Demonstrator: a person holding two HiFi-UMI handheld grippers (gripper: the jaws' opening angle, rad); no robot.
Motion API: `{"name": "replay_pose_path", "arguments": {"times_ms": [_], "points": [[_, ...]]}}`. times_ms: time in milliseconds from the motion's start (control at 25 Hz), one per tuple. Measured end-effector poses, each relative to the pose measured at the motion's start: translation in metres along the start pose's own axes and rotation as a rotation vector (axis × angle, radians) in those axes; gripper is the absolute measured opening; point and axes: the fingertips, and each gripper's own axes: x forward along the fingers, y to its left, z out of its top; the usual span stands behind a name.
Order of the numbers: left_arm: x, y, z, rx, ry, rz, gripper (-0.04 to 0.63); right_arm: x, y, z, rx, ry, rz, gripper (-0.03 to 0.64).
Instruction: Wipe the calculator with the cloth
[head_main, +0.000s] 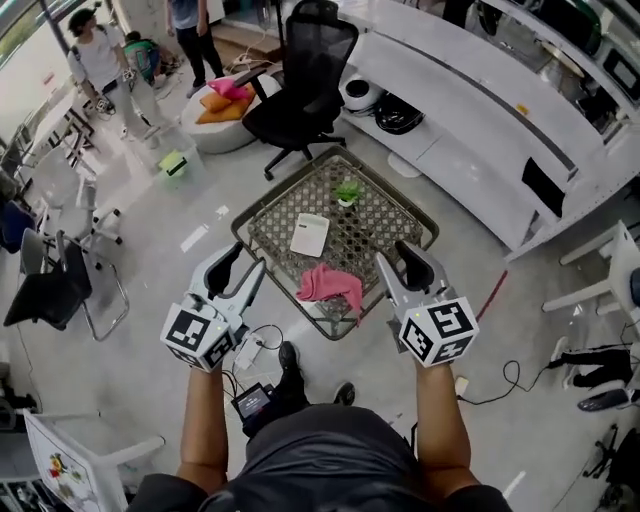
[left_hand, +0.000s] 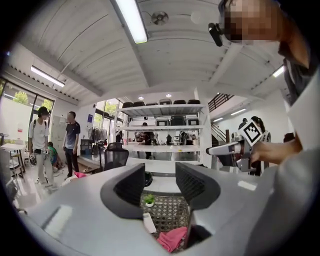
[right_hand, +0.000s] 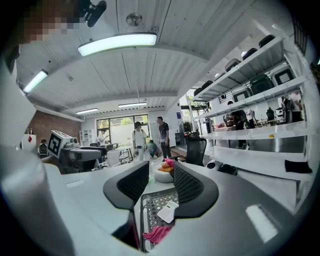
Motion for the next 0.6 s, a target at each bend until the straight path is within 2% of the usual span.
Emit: {"name": "replay_pose_path", "arguments": {"times_ms": [200, 600], "points": [[0.030, 0.039, 0.004, -0.011, -0.029, -0.084, 0.201, 0.019, -0.005, 0.002, 0.027, -0.010, -0.095, 0.135], [0.070, 0.128, -0.014, -0.081, -0.007, -0.170, 0.201, 0.092, 0.002, -0.015, 0.053, 0.064, -0.205, 0.135]]}}
